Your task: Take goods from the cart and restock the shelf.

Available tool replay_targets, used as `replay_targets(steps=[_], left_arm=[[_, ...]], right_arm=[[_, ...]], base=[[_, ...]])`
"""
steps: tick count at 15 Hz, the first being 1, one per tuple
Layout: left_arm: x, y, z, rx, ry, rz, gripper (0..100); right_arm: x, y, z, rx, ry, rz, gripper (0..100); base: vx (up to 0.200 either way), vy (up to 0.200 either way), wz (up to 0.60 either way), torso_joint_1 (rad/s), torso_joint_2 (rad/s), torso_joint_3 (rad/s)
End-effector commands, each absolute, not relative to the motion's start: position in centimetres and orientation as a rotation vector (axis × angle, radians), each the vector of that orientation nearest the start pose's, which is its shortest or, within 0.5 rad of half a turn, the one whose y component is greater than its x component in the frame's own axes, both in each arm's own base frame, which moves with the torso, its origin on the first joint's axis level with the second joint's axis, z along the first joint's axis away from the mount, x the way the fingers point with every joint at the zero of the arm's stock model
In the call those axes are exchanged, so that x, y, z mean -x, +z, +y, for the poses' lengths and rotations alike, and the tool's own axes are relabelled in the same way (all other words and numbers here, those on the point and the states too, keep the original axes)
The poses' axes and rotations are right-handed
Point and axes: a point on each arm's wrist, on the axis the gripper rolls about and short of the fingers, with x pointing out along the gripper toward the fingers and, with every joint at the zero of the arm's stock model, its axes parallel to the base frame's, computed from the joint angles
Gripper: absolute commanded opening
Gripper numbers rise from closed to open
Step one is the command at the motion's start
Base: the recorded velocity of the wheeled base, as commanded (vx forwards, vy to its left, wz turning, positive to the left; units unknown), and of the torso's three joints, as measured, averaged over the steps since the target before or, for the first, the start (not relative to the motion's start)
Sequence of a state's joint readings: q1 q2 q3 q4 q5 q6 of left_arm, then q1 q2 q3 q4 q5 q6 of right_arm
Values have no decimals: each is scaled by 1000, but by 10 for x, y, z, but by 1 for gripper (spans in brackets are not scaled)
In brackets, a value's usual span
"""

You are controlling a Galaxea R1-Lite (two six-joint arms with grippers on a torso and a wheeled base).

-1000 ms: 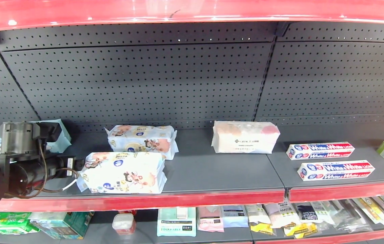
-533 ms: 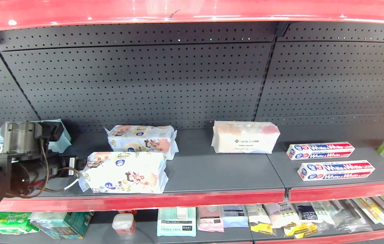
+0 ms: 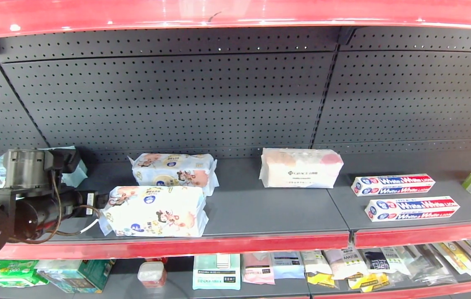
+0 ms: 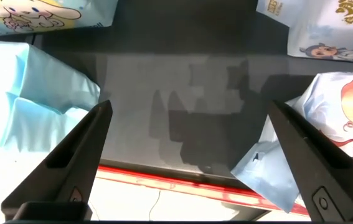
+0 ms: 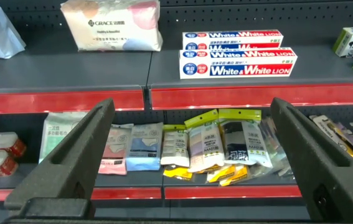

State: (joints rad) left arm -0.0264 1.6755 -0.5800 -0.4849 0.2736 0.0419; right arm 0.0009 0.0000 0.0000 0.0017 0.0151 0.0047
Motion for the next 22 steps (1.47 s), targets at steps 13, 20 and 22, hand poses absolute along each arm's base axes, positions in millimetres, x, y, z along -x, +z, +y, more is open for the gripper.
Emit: replay_targets(steps=[13,20,22], left_arm=[[-258,120,-6,-123,214,608,100],[-257,123,-6,-120,216,595,100],[-255,126,-4,-117,221,583,100]], right_arm=[[23,75,0,-5,17,3,100],[23,75,0,-5,17,3,100],[23,75,0,-5,17,3,100]], base=[[0,0,0,0,0,0],[0,0,0,0,0,0],[0,0,0,0,0,0]])
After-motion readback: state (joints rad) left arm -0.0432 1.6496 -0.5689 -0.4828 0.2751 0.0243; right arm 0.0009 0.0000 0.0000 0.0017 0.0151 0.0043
